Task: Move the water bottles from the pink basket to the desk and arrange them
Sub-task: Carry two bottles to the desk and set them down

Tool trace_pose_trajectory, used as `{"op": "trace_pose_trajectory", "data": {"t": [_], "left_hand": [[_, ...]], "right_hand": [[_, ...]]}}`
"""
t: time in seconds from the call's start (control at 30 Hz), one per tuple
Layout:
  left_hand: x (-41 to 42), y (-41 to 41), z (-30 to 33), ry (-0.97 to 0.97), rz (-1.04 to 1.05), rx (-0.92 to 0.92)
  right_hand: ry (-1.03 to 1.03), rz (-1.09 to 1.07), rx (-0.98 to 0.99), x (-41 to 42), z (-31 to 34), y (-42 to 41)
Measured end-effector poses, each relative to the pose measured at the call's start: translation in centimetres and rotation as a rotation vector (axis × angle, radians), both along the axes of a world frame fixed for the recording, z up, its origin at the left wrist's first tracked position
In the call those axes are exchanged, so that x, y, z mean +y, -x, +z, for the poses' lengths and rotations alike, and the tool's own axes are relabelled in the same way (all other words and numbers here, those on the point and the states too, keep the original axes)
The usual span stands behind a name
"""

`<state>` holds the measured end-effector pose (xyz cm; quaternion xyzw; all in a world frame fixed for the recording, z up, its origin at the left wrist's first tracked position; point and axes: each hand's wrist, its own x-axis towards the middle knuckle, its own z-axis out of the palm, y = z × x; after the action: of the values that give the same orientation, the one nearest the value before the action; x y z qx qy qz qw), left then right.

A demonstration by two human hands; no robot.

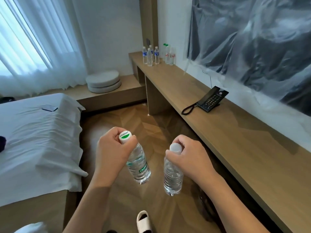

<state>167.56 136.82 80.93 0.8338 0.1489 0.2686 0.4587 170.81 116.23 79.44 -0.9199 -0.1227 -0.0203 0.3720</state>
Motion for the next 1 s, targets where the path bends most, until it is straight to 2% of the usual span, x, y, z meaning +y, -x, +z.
{"op": "trace_pose_trajectory", "data": {"t": [0.13,0.33,0.53,0.73,1.0], "left_hand": [[5.3,-7.9,-1.4,0.061,-0.038,0.025],[12.9,-20.3,-0.8,-0.03,-0.053,0.022],[17.3,-31.8,-0.9,0.01,-0.011,0.056],[21.7,-43.6,-2.2,0.057,0.014,0.069],[27.5,-59.2,-0.4,-0.008,0.032,0.054]], "right_hand": [[0.02,0.003,0.019,5.0,-1.0,-8.5],[0.04,0.011,0.037,11.8,-1.1,-20.4],[0.008,-0.009,0.05,16.5,-0.8,-31.6],[0.013,0.022,0.051,21.7,-3.2,-44.6],[-0.059,0.058,0.021,27.6,-2.7,-61.0]]}}
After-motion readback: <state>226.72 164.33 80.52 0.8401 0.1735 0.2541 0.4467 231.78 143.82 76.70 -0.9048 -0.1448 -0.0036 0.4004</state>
